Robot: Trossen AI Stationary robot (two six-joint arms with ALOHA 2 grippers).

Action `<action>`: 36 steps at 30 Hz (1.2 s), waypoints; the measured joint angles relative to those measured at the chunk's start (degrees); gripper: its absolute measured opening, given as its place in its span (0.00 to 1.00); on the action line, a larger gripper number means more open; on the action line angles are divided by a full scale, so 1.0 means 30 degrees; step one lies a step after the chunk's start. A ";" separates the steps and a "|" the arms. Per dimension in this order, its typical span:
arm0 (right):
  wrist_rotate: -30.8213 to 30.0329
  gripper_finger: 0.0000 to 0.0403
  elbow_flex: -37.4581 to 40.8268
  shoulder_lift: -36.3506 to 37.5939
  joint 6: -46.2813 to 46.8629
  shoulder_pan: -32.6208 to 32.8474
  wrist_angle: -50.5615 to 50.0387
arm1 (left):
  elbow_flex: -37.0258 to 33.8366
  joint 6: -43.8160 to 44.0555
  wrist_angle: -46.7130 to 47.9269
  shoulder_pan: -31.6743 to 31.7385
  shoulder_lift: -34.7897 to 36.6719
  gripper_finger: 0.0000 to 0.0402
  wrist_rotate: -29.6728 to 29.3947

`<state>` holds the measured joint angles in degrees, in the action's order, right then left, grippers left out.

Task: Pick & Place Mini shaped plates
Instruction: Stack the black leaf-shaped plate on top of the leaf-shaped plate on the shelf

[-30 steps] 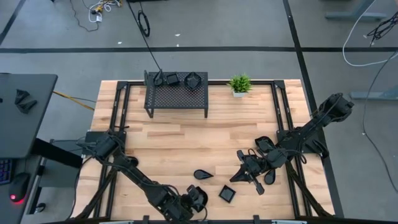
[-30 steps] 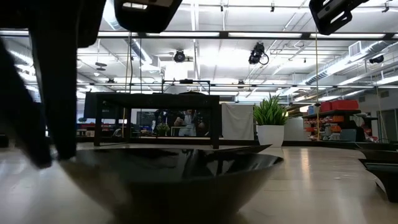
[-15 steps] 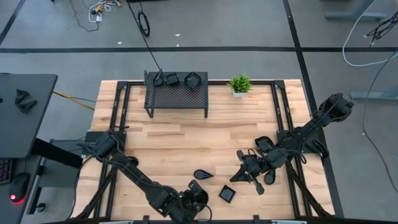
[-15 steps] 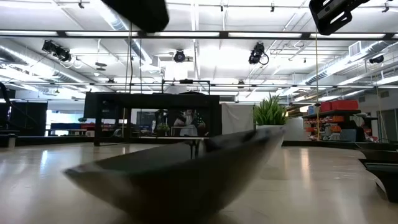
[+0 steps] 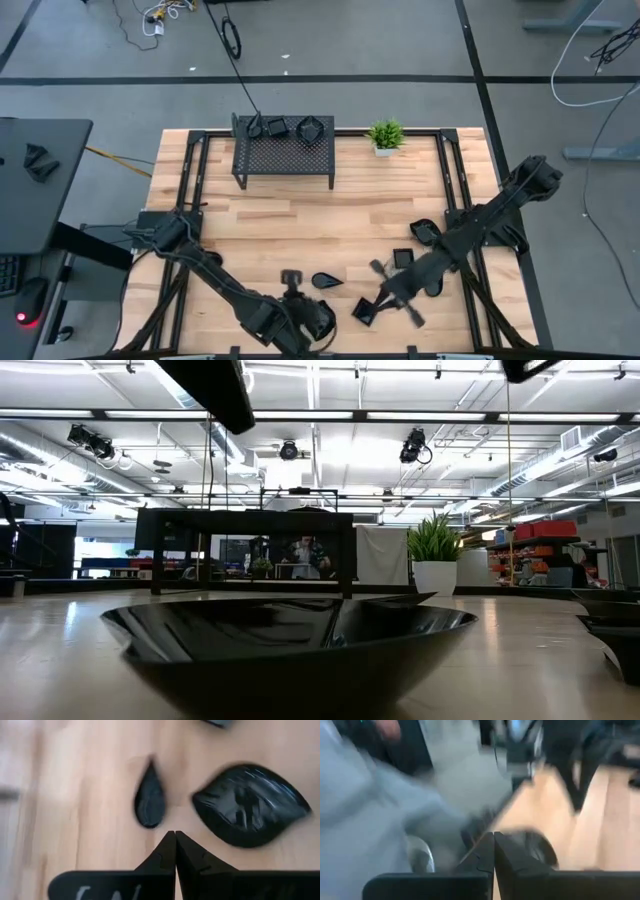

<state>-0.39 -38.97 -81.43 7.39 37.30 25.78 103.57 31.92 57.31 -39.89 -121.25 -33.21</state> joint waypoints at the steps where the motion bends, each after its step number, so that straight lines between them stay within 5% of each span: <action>1: 0.0026 0.02 -0.1213 -0.0650 -0.0624 -0.0118 -0.2144 | 0.0000 0.1787 0.0307 -0.0076 0.0000 0.01 -0.0578; 6: -0.0060 0.03 -0.7271 -0.4856 -0.4646 -0.0784 -0.9275 | 0.0000 1.0330 0.3239 -0.0611 -0.0007 0.00 -0.2899; 14: 0.2558 0.21 -1.2759 -0.9897 -1.0844 -0.1351 -1.2672 | -0.0335 1.7281 0.9825 -0.1933 -0.0007 0.00 -0.3487; 23: 0.5291 0.35 -1.3576 -1.2348 -1.2250 -0.1241 -1.1882 | -0.1625 1.9293 0.7831 -0.2773 -0.0015 0.01 -0.4044; 30: 0.1929 0.32 -1.2863 -1.2449 -1.3210 -0.1007 -1.0227 | -0.1661 1.9002 0.4622 -0.2744 -0.0015 0.01 -0.4072; 36: 0.1628 0.31 -1.2140 -1.2449 -1.3412 -0.1094 -0.9301 | -0.1661 1.8973 0.3864 -0.2940 -0.0015 0.01 -0.3941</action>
<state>4.49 -75.39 -118.78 -32.84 34.02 -2.12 98.59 88.84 68.90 -48.71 -121.30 -45.04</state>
